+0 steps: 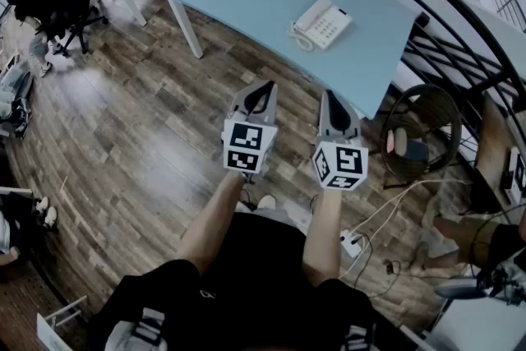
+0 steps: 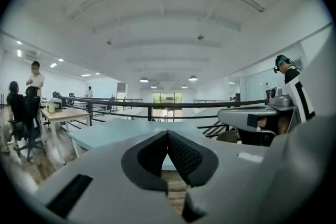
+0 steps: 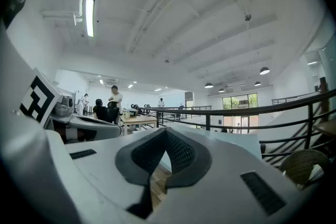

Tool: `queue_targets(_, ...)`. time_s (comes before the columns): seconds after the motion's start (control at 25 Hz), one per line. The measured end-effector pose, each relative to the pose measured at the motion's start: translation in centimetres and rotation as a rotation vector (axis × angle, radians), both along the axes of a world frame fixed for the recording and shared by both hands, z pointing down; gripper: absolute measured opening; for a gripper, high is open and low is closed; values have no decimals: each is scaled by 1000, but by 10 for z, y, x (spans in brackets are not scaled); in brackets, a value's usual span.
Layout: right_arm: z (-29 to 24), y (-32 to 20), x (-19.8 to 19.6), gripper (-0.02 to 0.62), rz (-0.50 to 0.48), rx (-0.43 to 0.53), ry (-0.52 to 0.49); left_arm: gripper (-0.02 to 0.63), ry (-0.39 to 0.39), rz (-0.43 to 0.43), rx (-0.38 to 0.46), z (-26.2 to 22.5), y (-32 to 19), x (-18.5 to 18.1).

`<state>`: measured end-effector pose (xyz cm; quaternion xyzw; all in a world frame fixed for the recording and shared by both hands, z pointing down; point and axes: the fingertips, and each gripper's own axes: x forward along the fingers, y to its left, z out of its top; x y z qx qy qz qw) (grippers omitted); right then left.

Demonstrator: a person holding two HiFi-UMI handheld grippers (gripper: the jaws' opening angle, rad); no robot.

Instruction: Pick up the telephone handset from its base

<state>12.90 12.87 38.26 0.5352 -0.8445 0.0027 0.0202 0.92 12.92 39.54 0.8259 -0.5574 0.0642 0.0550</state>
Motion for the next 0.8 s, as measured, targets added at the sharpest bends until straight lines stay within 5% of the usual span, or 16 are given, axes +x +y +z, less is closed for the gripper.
queue_targets(0.48,-3,-12,50,-6,11,-31,-76,0,45,-54,42,-10,1,16)
queue_targets(0.8,19,-46,43,-6,-17,-69,-95,0,41,-41,48,-2,-35,15)
